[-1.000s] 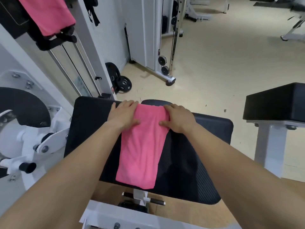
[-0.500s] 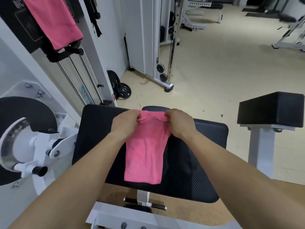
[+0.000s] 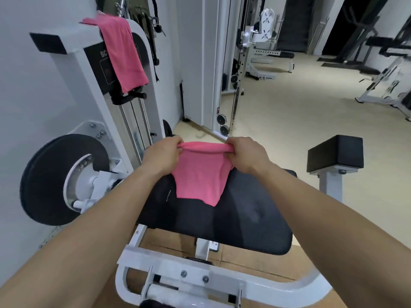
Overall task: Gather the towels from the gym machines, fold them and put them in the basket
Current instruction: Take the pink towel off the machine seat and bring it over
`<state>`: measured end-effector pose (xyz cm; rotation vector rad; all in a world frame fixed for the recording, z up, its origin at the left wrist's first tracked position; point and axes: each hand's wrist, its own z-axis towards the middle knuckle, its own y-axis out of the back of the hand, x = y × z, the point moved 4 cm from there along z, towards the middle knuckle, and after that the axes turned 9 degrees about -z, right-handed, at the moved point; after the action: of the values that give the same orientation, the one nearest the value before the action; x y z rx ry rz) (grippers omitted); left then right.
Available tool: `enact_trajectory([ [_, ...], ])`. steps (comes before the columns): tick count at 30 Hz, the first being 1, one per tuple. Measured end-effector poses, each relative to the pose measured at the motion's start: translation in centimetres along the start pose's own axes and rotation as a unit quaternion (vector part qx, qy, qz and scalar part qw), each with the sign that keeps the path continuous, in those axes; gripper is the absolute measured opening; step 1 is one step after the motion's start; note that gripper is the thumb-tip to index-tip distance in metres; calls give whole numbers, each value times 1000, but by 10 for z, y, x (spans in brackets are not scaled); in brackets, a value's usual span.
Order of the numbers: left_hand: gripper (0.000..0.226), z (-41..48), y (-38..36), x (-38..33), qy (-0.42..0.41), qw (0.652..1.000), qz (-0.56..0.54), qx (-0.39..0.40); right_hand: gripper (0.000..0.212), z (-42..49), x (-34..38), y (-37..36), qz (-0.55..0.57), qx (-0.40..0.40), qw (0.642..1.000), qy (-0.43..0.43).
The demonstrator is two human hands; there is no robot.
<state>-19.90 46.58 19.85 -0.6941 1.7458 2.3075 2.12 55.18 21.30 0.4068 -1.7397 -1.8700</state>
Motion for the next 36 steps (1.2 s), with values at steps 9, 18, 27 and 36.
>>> enact_trajectory([
  [9, 14, -107, 71, 4, 27, 998, 2, -52, 3, -76, 76, 35, -3, -19, 998, 57],
  [18, 17, -243, 126, 9, 111, 989, 17, -94, 2, -133, 152, 37, 13, 9, 985, 173],
  [27, 21, -434, 165, 7, 293, 940, 39, -168, 15, -225, 248, 19, 118, 88, 943, 299],
  [36, 25, -654, 200, -2, 446, 858, 46, -250, 14, -364, 389, -5, 50, 158, 875, 455],
])
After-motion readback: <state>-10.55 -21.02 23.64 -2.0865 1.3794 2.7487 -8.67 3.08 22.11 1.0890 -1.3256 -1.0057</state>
